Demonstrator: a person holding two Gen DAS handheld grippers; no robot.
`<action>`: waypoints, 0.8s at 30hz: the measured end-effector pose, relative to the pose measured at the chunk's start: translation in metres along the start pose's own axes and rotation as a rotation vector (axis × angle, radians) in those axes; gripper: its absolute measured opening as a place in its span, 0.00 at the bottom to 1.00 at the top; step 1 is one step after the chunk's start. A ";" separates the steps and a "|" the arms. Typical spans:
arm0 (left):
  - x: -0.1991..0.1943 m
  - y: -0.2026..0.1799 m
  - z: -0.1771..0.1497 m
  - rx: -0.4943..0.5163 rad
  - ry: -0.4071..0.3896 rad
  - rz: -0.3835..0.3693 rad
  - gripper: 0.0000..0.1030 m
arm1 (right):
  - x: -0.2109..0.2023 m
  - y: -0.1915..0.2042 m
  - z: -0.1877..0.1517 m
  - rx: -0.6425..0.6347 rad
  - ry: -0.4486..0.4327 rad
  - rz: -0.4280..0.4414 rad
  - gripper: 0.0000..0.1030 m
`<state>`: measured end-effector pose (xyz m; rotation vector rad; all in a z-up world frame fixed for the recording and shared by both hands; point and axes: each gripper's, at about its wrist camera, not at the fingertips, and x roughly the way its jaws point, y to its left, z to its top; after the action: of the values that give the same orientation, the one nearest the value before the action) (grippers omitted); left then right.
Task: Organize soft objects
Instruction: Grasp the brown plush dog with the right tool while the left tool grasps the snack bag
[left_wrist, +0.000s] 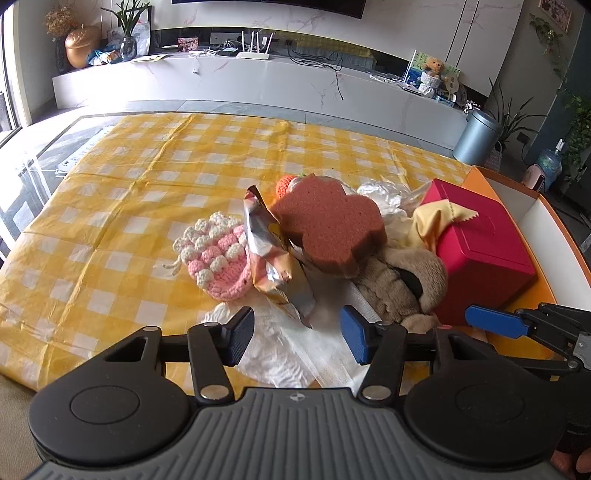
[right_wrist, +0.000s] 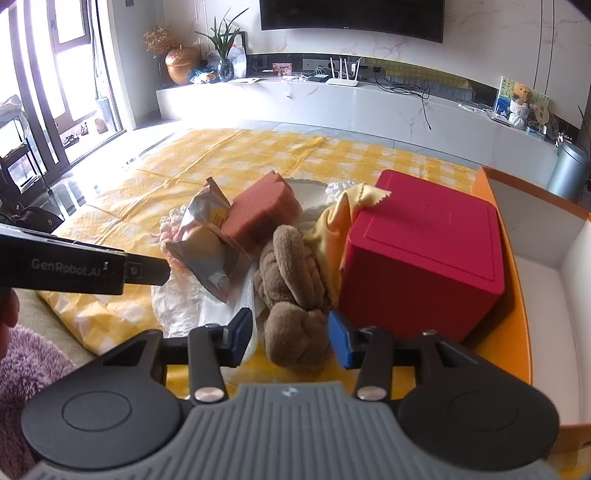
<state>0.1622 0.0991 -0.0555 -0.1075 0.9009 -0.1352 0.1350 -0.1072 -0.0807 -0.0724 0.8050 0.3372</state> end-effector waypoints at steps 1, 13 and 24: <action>0.006 0.002 0.005 -0.007 0.007 0.006 0.62 | 0.004 0.001 0.004 -0.004 0.001 0.003 0.44; 0.063 0.011 0.015 -0.075 0.030 0.022 0.62 | 0.043 -0.009 0.008 0.058 0.056 0.008 0.28; 0.054 -0.003 0.012 -0.002 -0.021 0.036 0.22 | 0.053 -0.004 0.000 0.023 0.044 -0.062 0.30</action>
<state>0.2049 0.0881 -0.0890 -0.0946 0.8820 -0.0999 0.1705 -0.0970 -0.1187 -0.0835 0.8486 0.2689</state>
